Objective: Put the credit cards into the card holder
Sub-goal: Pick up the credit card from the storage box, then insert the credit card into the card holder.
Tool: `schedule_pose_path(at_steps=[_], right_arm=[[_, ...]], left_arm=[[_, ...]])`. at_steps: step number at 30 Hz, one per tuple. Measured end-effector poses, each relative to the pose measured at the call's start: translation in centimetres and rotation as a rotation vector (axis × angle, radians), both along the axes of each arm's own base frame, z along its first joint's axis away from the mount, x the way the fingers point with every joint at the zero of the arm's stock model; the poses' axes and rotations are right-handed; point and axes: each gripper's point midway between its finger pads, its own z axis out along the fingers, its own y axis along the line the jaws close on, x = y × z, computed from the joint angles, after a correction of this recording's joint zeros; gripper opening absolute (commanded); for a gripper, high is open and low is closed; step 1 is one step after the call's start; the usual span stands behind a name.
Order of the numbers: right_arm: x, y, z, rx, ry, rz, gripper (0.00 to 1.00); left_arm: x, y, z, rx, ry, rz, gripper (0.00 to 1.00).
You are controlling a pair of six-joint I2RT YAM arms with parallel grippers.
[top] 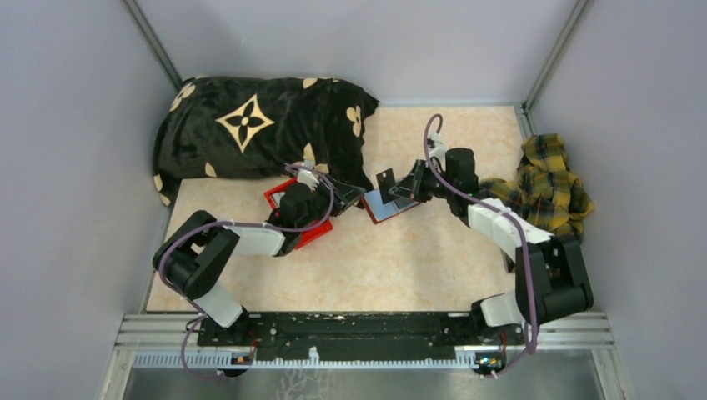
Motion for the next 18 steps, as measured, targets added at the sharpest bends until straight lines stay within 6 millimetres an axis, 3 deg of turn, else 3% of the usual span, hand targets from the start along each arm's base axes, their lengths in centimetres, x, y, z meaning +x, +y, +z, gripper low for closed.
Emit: schedule_pose_path(at_steps=[8,18], right_arm=[[2.6,-0.9,-4.4,-0.178,0.064,0.006,0.00],[4.1,-2.1,-7.2,-0.309,0.051,-0.002,0.00]], left_arm=[[0.2,-0.6,-4.4,0.171,0.090,-0.017,0.42],[-0.6,-2.0,-8.7,0.321,0.174,-0.045,0.39]])
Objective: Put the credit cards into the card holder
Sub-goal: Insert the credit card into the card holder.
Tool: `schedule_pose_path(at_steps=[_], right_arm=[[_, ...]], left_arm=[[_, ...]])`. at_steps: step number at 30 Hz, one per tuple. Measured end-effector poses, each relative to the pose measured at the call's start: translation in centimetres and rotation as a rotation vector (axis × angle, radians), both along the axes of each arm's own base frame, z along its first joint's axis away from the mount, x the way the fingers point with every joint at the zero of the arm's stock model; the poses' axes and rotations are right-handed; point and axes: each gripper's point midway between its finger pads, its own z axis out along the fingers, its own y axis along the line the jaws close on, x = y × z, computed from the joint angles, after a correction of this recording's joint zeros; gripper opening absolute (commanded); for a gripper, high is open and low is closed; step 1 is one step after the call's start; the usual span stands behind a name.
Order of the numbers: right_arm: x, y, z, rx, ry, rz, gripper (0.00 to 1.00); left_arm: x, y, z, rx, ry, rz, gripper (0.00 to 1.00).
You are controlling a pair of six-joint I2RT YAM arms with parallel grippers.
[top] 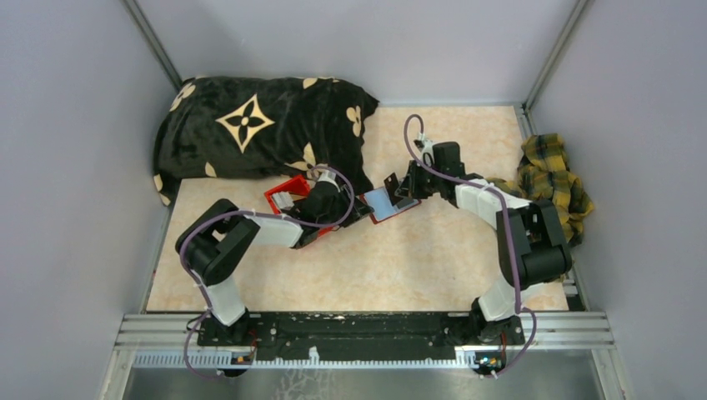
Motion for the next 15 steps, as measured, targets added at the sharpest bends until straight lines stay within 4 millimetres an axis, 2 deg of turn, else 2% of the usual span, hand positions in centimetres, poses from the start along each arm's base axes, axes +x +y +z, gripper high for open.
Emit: schedule_pose_path(at_steps=[6,11,15], right_arm=[[0.8,-0.5,-1.2,-0.048,-0.020,-0.008,0.00],[0.8,-0.6,-3.6,-0.082,0.015,-0.004,0.00],[1.1,-0.3,-4.2,-0.084,0.007,0.004,0.00]], left_arm=[[-0.4,0.0,-2.1,0.070,0.040,0.004,0.39],[-0.1,0.1,-2.7,0.105,0.047,0.021,0.39],[0.2,0.2,-3.2,0.124,0.050,0.032,0.39]])
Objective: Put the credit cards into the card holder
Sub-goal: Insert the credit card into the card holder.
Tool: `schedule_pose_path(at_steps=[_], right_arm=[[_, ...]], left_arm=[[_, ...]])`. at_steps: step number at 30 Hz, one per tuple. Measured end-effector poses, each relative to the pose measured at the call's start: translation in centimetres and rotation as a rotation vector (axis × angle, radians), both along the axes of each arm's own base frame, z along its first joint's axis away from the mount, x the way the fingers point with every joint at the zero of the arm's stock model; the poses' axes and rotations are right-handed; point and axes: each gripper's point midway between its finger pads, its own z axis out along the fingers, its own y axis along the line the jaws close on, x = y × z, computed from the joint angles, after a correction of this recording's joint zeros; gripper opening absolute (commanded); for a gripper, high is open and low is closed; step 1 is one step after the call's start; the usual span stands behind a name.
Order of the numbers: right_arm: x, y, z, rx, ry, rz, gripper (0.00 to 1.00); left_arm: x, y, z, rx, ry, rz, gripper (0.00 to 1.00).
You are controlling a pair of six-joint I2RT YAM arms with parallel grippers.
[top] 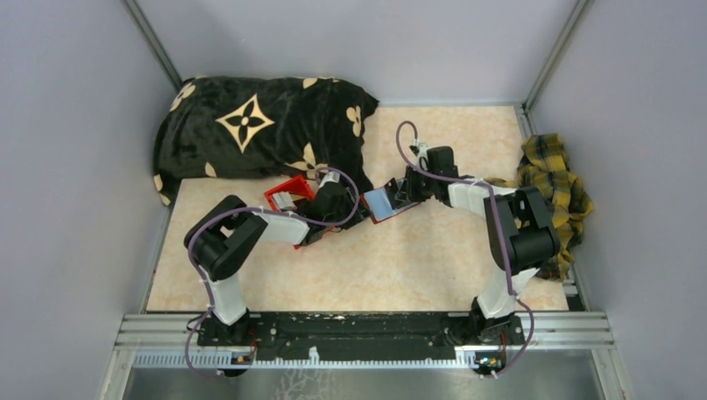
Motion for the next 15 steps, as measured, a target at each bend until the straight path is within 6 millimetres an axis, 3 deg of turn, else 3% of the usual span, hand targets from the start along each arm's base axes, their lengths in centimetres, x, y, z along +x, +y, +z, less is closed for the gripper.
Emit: schedule_pose_path(at_steps=[15], right_arm=[[0.7,0.5,-0.2,0.020,-0.034,0.011,0.00]], left_arm=[[1.2,-0.5,0.0,0.016,-0.016,0.019,0.38]])
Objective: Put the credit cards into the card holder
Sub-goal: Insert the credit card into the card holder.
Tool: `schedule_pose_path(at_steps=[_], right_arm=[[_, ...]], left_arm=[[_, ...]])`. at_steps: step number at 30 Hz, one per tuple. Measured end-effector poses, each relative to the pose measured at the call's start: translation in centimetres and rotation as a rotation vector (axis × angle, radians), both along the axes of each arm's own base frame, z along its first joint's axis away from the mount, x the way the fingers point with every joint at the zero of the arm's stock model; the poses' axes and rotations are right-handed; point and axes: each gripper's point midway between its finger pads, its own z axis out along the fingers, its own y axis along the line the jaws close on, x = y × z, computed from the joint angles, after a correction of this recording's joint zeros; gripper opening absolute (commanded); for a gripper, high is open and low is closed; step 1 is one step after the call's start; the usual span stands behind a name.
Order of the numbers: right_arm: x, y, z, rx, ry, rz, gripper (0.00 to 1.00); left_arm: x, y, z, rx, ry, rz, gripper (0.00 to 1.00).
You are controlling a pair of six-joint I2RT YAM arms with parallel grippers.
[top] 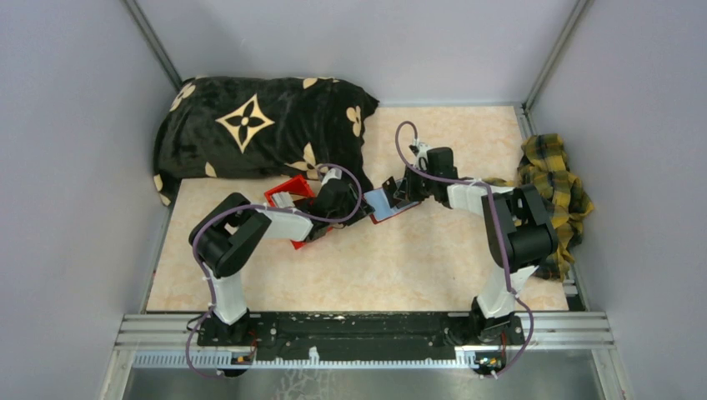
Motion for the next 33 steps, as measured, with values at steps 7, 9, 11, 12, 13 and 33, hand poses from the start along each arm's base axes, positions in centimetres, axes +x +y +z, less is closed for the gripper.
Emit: schedule_pose_path(at_steps=[7,9,11,12,13,33], right_arm=[[-0.1,0.1,-0.3,0.021,-0.016,-0.006,0.00],[-0.1,0.1,-0.4,0.027,-0.021,-0.007,0.00],[-0.1,0.0,-0.5,0.032,-0.025,-0.011,0.00],[-0.1,0.0,-0.6,0.034,-0.026,-0.014,0.00],[-0.2,-0.1,-0.6,0.037,-0.028,-0.017,0.00],[-0.9,-0.2,-0.8,0.085,0.031,-0.205,0.00]], left_arm=[[0.6,-0.1,0.0,0.019,-0.008,0.007,0.38],[0.8,-0.1,-0.1,0.026,-0.011,0.011,0.37],[1.0,-0.1,-0.1,0.033,-0.014,0.014,0.37],[1.1,-0.1,0.0,0.036,-0.017,0.015,0.37],[1.1,-0.1,-0.1,0.040,-0.018,0.016,0.36],[0.9,-0.1,-0.4,0.109,-0.046,0.021,0.28]])
